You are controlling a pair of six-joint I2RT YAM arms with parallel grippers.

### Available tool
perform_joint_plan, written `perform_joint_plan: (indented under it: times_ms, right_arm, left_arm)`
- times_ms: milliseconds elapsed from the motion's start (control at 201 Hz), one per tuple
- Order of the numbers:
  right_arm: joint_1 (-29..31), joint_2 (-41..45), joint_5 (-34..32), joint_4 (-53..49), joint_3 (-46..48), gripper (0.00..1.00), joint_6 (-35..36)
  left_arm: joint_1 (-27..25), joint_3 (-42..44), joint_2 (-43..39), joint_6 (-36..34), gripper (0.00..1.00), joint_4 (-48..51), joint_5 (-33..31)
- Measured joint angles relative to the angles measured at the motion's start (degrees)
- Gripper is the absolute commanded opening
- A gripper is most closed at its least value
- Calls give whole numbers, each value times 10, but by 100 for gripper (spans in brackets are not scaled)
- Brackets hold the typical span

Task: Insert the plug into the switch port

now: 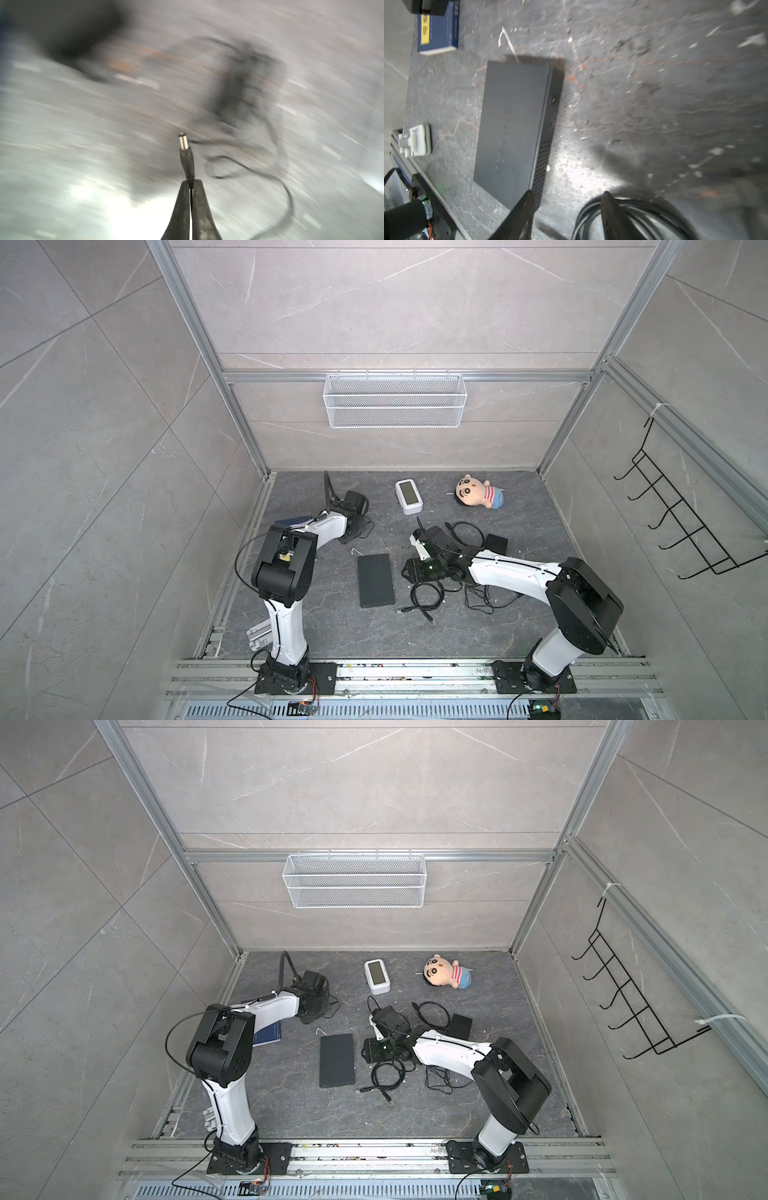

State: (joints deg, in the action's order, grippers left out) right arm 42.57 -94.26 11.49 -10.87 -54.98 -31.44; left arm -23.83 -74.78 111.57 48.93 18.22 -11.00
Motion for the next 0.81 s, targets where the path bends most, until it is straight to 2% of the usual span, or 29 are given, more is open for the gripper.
perform_joint_plan:
  times_ms: [174,324,552,617,717,806]
  right_arm:
    - [-58,38,-5,-9,7,55,7]
    - [-90,60,-17,-19,7,54,24]
    - [-96,91,-27,-2,46,52,118]
    - [-95,93,-27,31,66,49,147]
    - [-94,92,-21,102,105,49,176]
    - [-95,86,-11,160,126,46,172]
  left_arm:
    - [-84,-53,0,26,0,-7,23]
    - [-127,-68,13,51,0,-19,52]
    - [-153,-54,29,74,0,-32,105]
    - [-155,-39,28,80,0,-43,118]
    - [-155,-19,27,83,0,-44,136]
    - [-155,-6,23,83,0,-47,147]
